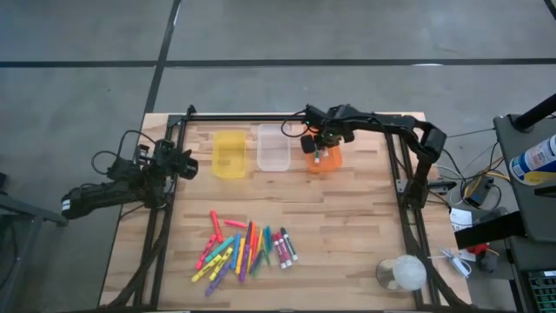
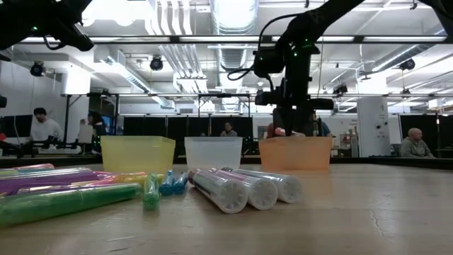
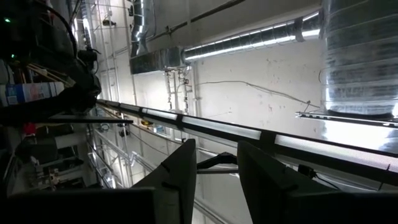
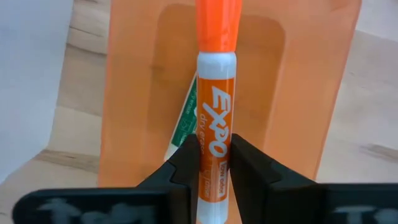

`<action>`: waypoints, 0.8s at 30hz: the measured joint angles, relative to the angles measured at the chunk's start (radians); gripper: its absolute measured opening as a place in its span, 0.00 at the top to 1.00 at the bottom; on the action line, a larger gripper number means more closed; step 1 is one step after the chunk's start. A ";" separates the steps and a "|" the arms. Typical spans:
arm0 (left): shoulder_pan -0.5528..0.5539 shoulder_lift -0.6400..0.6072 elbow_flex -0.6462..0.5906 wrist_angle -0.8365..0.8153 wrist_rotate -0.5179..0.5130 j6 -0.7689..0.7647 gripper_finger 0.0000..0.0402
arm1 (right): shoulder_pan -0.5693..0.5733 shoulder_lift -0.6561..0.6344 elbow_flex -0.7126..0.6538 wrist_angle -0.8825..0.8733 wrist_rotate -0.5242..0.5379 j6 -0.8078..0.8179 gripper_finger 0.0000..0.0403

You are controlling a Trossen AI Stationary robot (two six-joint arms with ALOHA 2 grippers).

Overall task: Pick & Place Markers
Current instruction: Put the orange marker pen into the orange bin, then put the dark green marker pen into the orange bin

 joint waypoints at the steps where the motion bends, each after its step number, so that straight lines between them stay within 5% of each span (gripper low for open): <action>1: 0.000 0.000 0.000 0.000 0.000 0.000 0.72 | 0.000 0.000 0.000 0.000 0.000 0.000 0.82; 12: 0.000 0.000 0.000 0.001 0.000 -0.003 0.72 | 0.001 -0.002 -0.001 -0.002 -0.003 0.004 0.64; 16: 0.000 0.000 0.000 0.002 0.001 -0.011 0.72 | 0.007 -0.016 -0.001 -0.001 -0.116 0.012 0.58; 24: 0.000 0.000 0.000 0.002 0.002 -0.013 0.72 | 0.175 -0.082 0.006 0.008 -0.194 0.067 0.57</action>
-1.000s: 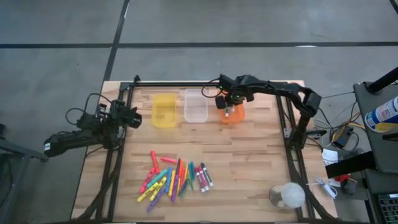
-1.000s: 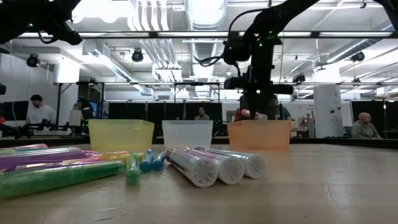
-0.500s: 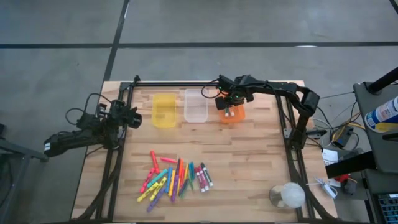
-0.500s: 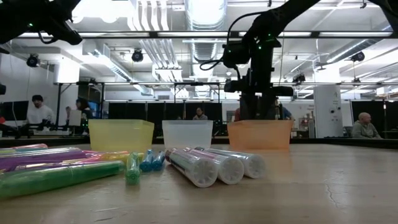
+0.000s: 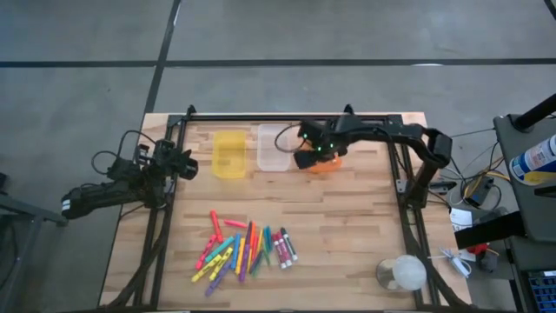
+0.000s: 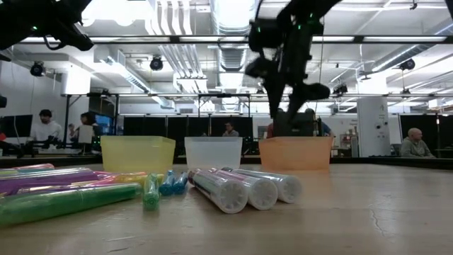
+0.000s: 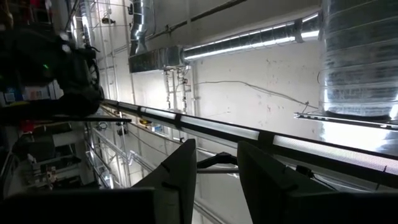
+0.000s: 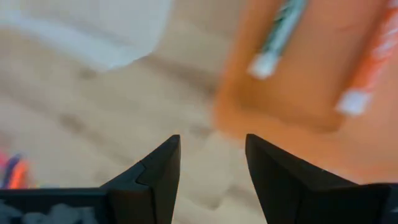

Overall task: Pick & Place Markers
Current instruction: Put the dark green marker pen into the orange bin

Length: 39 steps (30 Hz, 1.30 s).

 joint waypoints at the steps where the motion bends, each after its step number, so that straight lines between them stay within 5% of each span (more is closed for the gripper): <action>1: 0.000 0.000 0.000 0.000 0.002 0.000 0.72 | 0.029 -0.008 0.003 0.010 0.003 0.022 0.58; 20: 0.000 0.000 0.000 -0.003 0.046 0.008 0.72 | 0.494 -0.012 -0.003 0.612 0.083 0.344 0.65; 23: 0.000 0.000 0.000 -0.003 0.090 0.006 0.72 | 0.542 -0.012 -0.004 0.698 0.183 0.356 0.65; 39: 0.000 0.000 0.000 -0.004 0.159 0.003 0.72 | 0.663 -0.011 -0.014 0.468 0.231 0.615 0.67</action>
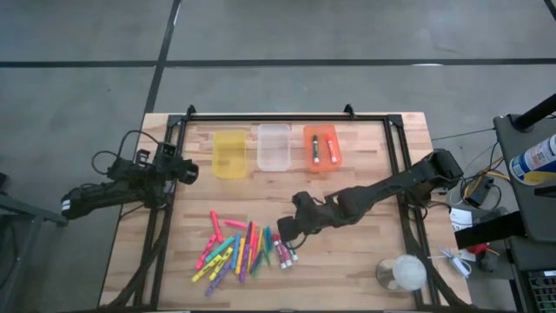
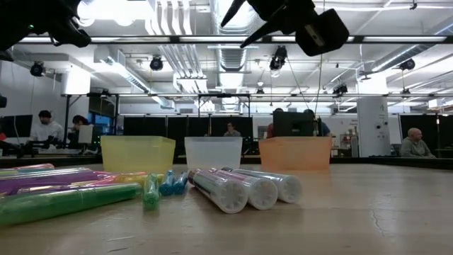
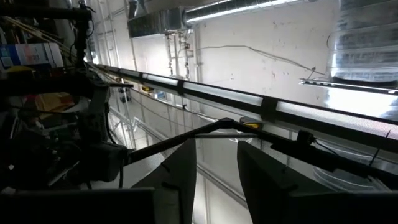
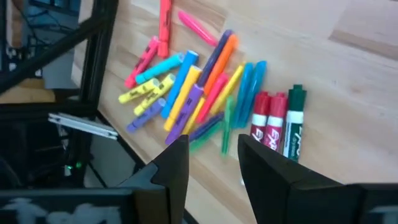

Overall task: Pick & Place Markers
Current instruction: Put the dark green marker pen into the orange bin

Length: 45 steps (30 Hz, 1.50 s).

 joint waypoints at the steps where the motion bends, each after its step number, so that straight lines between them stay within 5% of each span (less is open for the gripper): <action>1: 0.000 0.000 0.000 0.000 0.000 0.000 0.72 | 0.006 0.000 -0.001 0.001 0.000 -0.013 0.67; 12: 0.000 0.000 0.000 0.000 0.000 0.001 0.72 | 0.049 0.026 0.000 0.021 -0.007 0.067 0.67; 23: 0.000 0.000 0.000 -0.004 0.004 0.002 0.72 | 0.066 0.286 0.156 0.047 -0.164 0.070 0.67; 30: 0.000 0.000 0.000 -0.003 0.006 0.000 0.72 | 0.069 0.420 0.335 -0.265 -0.249 0.036 0.67; 36: 0.000 0.000 0.000 -0.003 0.006 0.000 0.72 | 0.063 0.436 0.482 -0.533 -0.133 -0.020 0.67; 45: 0.000 0.000 0.000 -0.003 0.006 0.000 0.72 | 0.023 0.442 0.401 -0.460 -0.181 -0.056 0.67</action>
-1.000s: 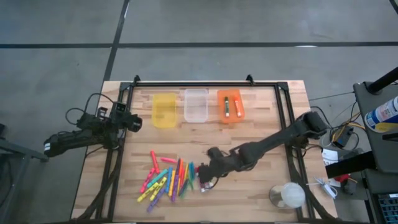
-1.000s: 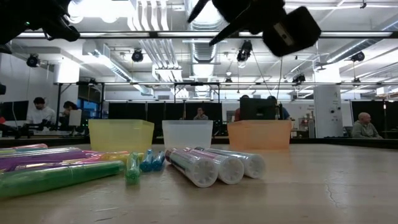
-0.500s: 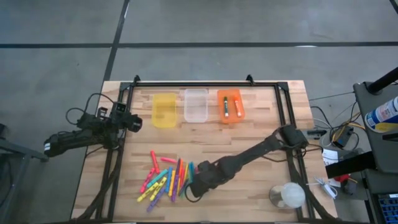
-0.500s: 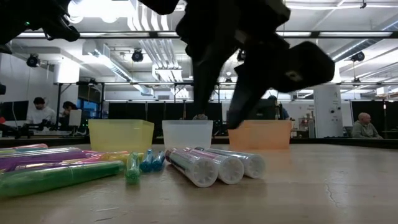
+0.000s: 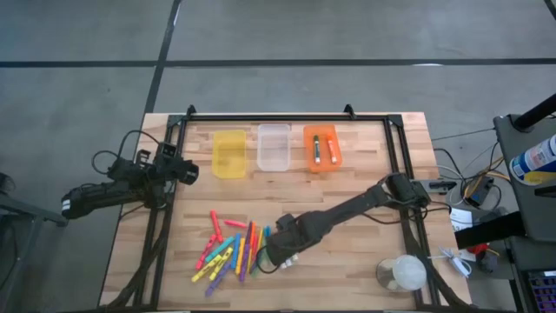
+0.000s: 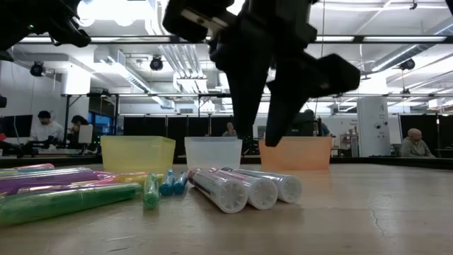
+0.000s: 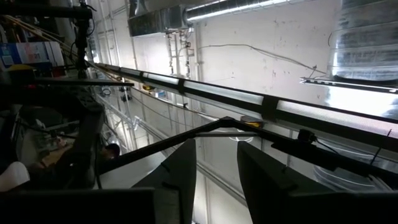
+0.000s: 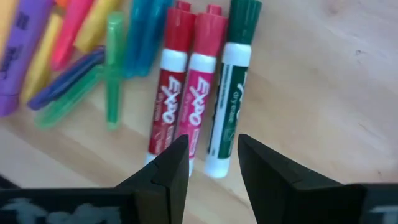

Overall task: Pick & Place Markers
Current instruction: Put the dark green marker pen into the orange bin

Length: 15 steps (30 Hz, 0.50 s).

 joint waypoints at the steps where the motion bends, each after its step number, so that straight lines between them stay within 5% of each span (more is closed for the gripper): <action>1: 0.000 0.000 0.000 0.000 0.000 0.000 0.72 | -0.003 0.000 -0.010 0.009 -0.001 0.000 0.67; 15: 0.000 0.000 0.000 0.000 -0.001 0.000 0.72 | -0.018 -0.002 -0.111 0.143 -0.028 0.013 0.67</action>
